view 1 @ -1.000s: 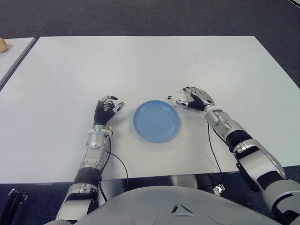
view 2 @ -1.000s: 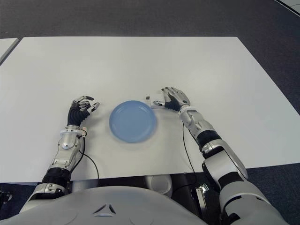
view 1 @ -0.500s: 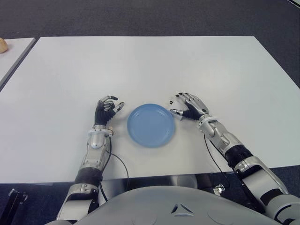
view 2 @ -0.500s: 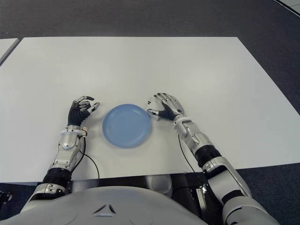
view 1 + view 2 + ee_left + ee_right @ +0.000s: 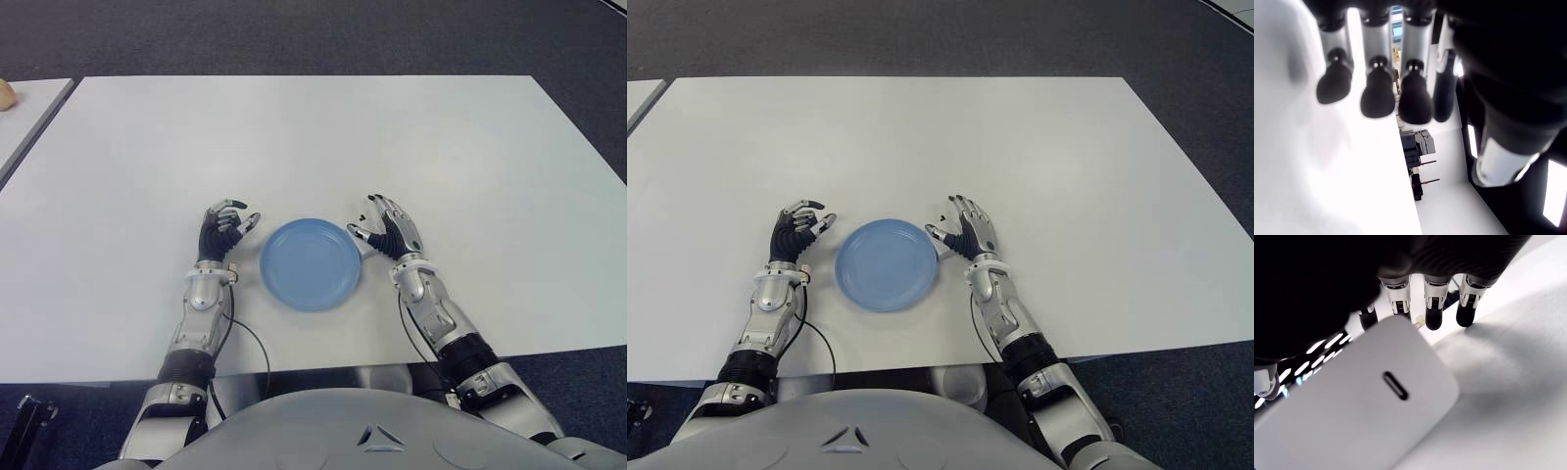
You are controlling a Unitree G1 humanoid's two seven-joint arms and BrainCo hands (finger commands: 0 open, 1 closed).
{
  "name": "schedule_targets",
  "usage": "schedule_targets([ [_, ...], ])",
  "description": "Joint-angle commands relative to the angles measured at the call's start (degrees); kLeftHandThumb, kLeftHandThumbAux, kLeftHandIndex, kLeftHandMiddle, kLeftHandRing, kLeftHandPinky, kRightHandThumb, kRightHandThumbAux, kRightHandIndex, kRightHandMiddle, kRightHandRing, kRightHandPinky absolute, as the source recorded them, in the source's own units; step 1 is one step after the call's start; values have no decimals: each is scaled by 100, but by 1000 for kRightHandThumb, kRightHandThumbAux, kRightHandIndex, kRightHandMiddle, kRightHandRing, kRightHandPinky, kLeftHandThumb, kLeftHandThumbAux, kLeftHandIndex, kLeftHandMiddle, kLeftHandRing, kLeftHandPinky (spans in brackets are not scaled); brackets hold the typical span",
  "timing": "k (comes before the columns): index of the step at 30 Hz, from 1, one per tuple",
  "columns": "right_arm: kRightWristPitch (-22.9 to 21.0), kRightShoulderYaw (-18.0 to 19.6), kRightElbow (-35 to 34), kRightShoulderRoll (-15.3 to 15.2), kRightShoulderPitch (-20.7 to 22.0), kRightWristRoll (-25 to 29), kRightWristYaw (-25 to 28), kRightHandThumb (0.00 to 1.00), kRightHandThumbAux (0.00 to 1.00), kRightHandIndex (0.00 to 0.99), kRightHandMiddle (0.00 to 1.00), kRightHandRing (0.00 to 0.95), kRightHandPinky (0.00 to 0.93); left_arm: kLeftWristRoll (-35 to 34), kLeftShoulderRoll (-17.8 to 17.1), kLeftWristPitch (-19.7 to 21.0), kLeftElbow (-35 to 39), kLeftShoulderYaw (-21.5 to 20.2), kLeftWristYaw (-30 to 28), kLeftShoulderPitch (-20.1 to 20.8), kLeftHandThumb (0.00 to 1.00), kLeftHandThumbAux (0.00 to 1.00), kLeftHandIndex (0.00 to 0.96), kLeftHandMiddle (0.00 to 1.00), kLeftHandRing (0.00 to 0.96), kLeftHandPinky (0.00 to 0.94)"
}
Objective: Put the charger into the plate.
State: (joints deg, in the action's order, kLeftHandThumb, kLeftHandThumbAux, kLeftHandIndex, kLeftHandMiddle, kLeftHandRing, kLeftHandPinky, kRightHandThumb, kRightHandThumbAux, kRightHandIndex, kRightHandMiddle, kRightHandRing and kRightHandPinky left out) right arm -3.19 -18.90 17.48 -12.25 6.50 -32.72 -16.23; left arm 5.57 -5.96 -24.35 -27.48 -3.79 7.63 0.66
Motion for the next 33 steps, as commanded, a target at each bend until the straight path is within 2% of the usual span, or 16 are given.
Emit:
schedule_targets([
  [1, 20, 262, 16, 300, -220, 314, -194, 535, 447, 0, 0, 0, 14, -32, 36, -5, 12, -18, -2, -46, 704, 721, 437, 782, 766, 759],
  [3, 182, 330, 34, 377, -259, 358, -378, 530, 482, 0, 0, 2, 52, -5, 36, -12, 22, -18, 33, -49, 705, 721, 437, 783, 765, 751],
  [7, 546, 422, 92, 468, -324, 399, -723, 572, 529, 63, 78, 94, 168, 61, 35, -4, 32, -16, 99, -54, 705, 721, 438, 779, 759, 739],
  [12, 766, 489, 152, 508, -362, 402, -929, 630, 562, 130, 150, 166, 235, 83, 35, 38, 66, -11, 125, -63, 704, 722, 438, 779, 762, 750],
  [21, 1084, 557, 287, 424, -380, 348, -1129, 620, 620, 184, 198, 207, 257, 95, 32, 84, 113, 0, 132, -85, 704, 722, 437, 784, 770, 759],
  [33, 1283, 686, 384, 347, -399, 367, -1215, 602, 666, 199, 185, 194, 246, 93, 35, 95, 95, -22, 171, -72, 705, 722, 437, 786, 771, 757],
])
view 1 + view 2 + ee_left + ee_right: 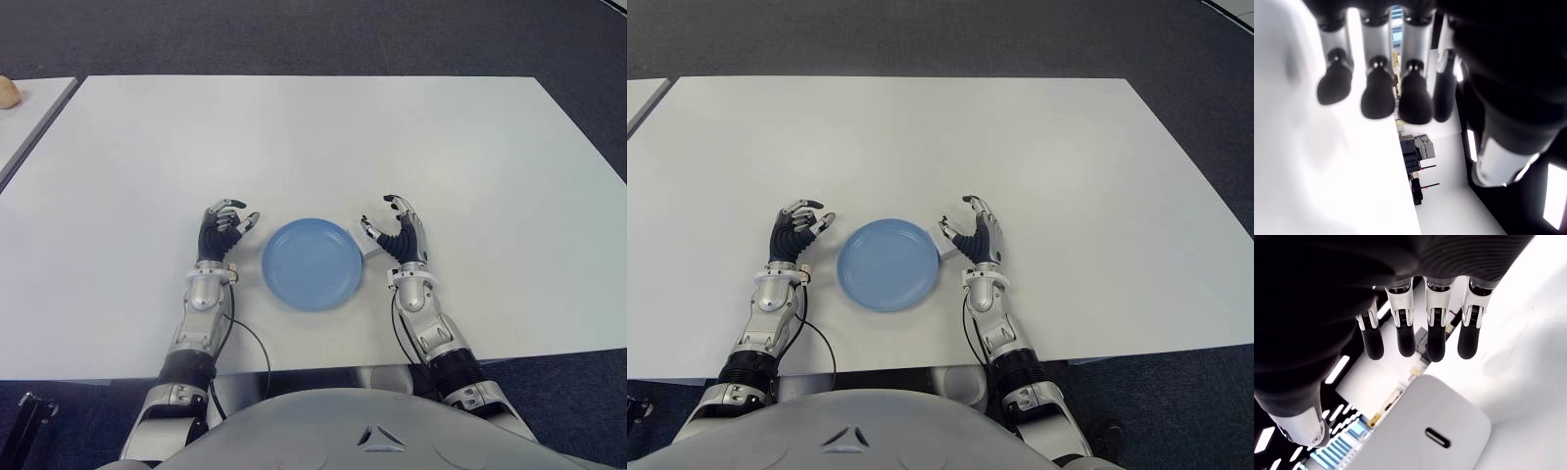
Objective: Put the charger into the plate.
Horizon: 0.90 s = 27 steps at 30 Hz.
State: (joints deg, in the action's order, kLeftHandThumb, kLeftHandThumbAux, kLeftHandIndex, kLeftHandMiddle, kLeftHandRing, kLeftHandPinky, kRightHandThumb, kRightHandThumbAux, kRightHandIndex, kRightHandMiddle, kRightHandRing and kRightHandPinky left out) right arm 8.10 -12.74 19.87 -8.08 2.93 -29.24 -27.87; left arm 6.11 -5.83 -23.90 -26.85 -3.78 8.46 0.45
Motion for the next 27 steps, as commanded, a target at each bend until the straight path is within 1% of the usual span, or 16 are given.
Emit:
schedule_targets([
  [1, 185, 89, 179, -89, -33, 17, -63, 594, 670, 198, 183, 195, 253, 45, 25, 49, 39, -23, 98, -53, 705, 722, 437, 786, 771, 756],
  [4, 257, 132, 287, -118, 9, -19, -147, 582, 674, 196, 182, 197, 260, 56, 22, 85, 52, -25, 115, -53, 705, 722, 437, 786, 771, 756],
  [8, 373, 195, 413, -163, 66, -24, -287, 596, 678, 192, 182, 197, 266, 45, 9, 145, 54, -30, 110, -45, 705, 722, 437, 786, 772, 759],
  [12, 443, 326, 286, -278, 48, 22, -287, 620, 685, 189, 173, 186, 242, -8, 4, 171, 80, -37, 53, -46, 705, 722, 437, 785, 772, 762],
  [15, 384, 439, -78, -377, -70, 44, -173, 608, 690, 182, 155, 164, 204, -45, 6, 146, 99, -38, 19, -53, 705, 722, 437, 784, 771, 762],
  [20, 274, 495, -288, -389, -133, 24, -97, 602, 683, 175, 130, 137, 169, -63, 2, 122, 142, -26, 7, -69, 704, 722, 437, 783, 770, 763],
  [24, -116, 583, -584, -420, -212, -42, 67, 586, 643, 136, 72, 75, 119, -79, 8, 135, 200, -24, -3, -91, 704, 722, 437, 778, 765, 760],
  [26, -186, 683, -496, -514, -203, -10, 114, 577, 624, 116, 44, 48, 102, -82, 17, 162, 240, -23, 3, -105, 704, 722, 437, 775, 763, 757],
  [27, -176, 735, -308, -571, -157, 2, 79, 572, 614, 106, 31, 35, 94, -83, 24, 174, 255, -24, 10, -109, 704, 721, 437, 774, 761, 756],
])
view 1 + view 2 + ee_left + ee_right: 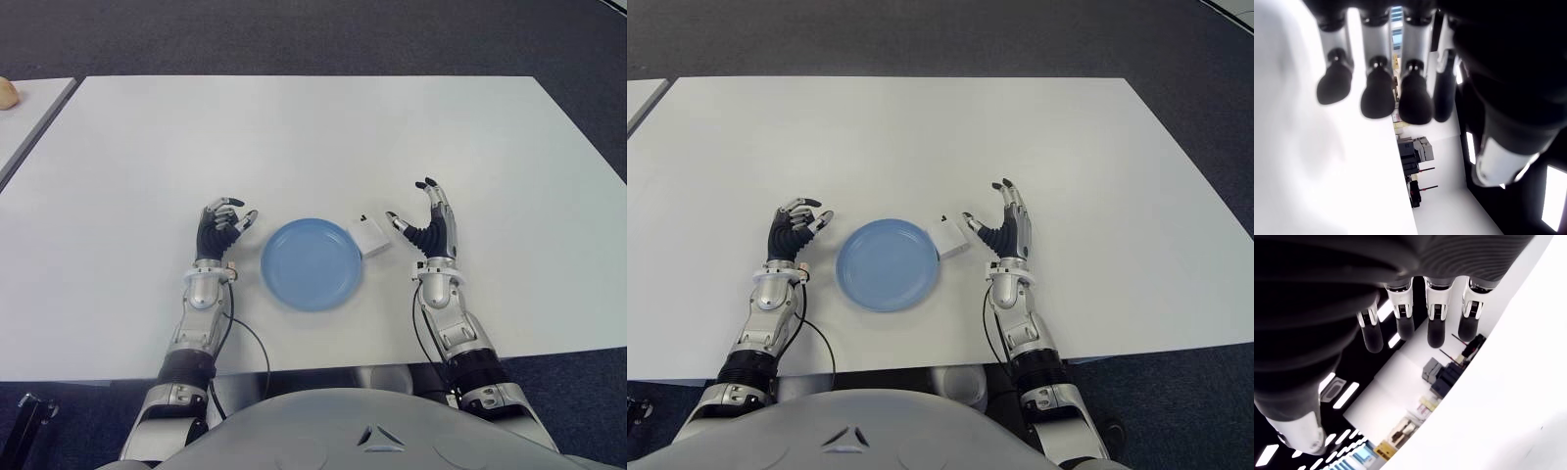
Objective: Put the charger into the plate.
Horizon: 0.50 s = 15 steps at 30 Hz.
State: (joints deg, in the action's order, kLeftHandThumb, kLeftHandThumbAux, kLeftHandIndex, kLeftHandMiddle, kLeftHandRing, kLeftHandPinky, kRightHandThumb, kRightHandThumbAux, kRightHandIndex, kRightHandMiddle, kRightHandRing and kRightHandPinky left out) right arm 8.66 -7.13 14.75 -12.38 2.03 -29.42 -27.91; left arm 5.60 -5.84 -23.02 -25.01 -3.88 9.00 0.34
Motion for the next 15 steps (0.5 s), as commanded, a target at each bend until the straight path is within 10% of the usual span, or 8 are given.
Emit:
schedule_targets([
  [1, -225, 209, 334, -177, -34, 25, 57, 569, 605, 98, 24, 28, 91, -33, 29, 96, 82, -15, -39, -101, 704, 721, 437, 773, 761, 756],
  [15, -1136, 248, 607, -55, 171, -504, -686, 429, 464, 1, 0, 0, 0, -57, 43, 136, 178, -24, -45, -129, 705, 721, 437, 776, 763, 759],
])
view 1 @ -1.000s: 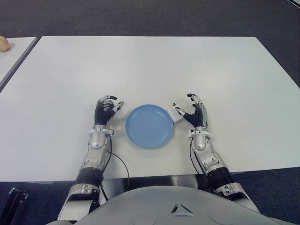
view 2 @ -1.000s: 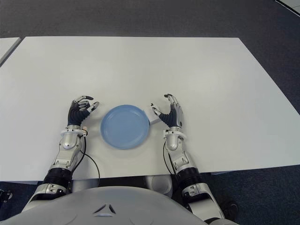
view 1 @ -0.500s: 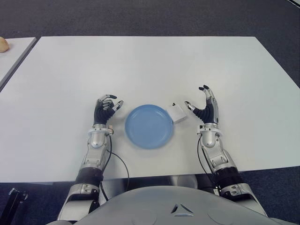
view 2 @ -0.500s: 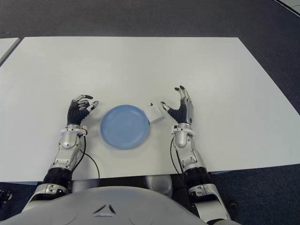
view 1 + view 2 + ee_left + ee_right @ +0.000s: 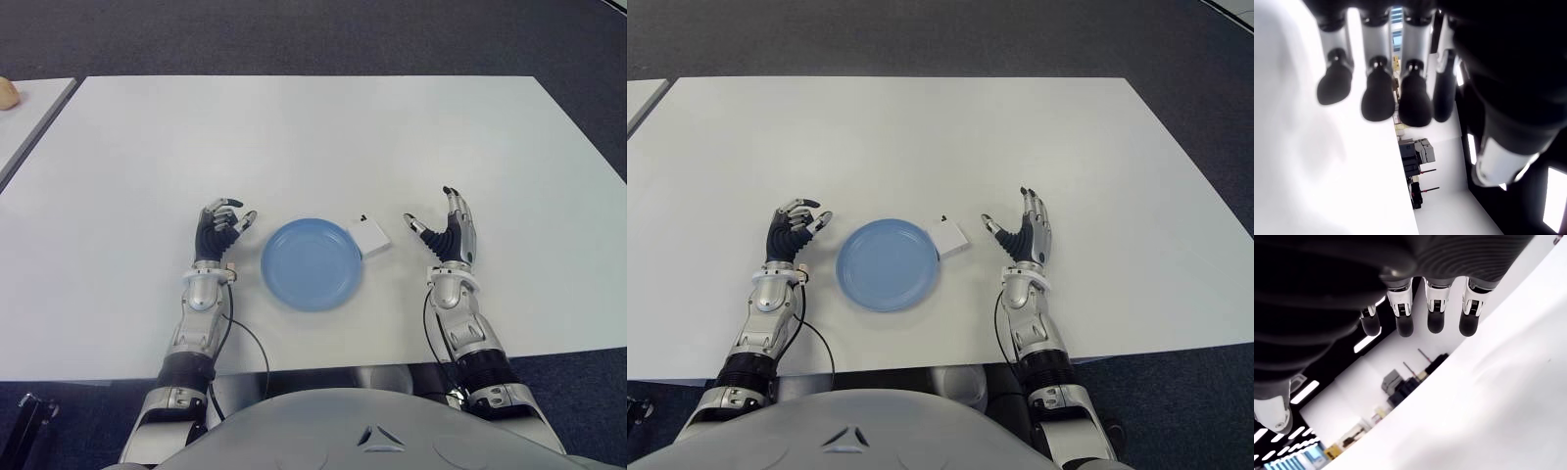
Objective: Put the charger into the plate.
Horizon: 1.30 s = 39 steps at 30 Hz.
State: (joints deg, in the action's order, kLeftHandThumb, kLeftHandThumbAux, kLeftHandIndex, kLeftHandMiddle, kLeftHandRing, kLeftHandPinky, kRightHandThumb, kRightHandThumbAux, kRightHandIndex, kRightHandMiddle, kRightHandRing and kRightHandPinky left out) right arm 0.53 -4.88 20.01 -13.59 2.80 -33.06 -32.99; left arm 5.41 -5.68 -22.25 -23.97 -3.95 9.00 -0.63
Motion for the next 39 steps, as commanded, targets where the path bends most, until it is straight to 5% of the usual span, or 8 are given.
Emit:
schedule_targets([
  [1, -415, 24, 82, 73, 107, -169, -210, 427, 462, 1, 0, 0, 0, -31, 27, 72, 86, -16, -37, -35, 705, 721, 437, 777, 764, 759],
  [16, -1096, 10, -274, 145, 69, -209, -130, 415, 443, 0, 0, 0, 0, 80, 8, 272, 186, -1, 30, -56, 705, 722, 437, 787, 774, 764],
  [33, -252, -282, -725, 39, -177, 81, 675, 448, 345, 0, 0, 0, 0, 15, 32, 245, 251, -16, -1, -91, 704, 722, 437, 783, 769, 757],
  [39, -45, -397, -811, -56, -235, 117, 960, 384, 398, 0, 0, 0, 0, 4, 38, 304, 294, -14, -13, -109, 704, 722, 437, 775, 761, 753],
])
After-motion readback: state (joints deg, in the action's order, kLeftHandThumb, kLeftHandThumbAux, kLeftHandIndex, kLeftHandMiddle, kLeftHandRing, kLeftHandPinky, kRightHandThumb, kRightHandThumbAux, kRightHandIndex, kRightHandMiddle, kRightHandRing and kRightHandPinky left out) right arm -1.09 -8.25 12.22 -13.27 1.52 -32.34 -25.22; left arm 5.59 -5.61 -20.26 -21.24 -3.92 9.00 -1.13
